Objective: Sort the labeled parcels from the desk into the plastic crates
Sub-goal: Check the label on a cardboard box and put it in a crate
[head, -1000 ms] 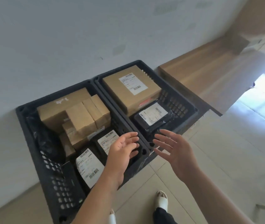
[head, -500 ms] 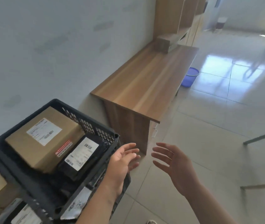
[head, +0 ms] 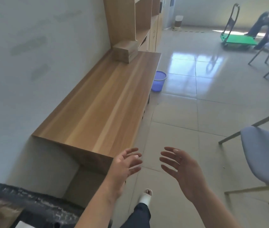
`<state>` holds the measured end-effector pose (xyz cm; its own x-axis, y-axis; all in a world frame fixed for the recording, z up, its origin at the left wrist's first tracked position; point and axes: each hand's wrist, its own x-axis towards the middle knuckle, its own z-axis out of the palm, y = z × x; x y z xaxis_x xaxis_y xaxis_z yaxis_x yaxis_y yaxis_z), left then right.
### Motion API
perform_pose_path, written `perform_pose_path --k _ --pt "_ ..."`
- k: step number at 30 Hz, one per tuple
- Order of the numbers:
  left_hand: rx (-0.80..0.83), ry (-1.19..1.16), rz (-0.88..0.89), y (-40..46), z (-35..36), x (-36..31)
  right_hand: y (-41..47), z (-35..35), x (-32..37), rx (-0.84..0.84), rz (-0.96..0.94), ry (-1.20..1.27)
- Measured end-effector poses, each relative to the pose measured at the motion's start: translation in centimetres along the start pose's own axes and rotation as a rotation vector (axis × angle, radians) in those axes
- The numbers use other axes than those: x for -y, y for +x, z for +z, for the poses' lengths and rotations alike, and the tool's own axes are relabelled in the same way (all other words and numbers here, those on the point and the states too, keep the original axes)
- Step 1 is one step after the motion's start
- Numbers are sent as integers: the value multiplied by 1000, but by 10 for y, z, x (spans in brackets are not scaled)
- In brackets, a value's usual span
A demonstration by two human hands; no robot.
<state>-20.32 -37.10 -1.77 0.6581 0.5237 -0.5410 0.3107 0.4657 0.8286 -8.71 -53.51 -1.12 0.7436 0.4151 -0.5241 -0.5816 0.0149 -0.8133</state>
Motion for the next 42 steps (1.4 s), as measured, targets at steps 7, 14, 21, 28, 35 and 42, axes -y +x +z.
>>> perform_pose_path --k 7,14,21,28,35,42 --pt "73 -98 36 130 42 -103 104 20 116 -58 -82 6" --pt "100 -75 29 224 94 -157 193 15 176 -116 -85 115" --pt "46 -21 28 330 149 -198 322 -1 236 -99 -52 119" --pt "-89 -72 45 448 211 -273 466 0 336 54 -5 95" --pt "-295 -151 69 541 204 -324 599 39 404 192 59 -18" --pt "-450 -155 67 678 172 -374 737 119 457 301 37 -281"
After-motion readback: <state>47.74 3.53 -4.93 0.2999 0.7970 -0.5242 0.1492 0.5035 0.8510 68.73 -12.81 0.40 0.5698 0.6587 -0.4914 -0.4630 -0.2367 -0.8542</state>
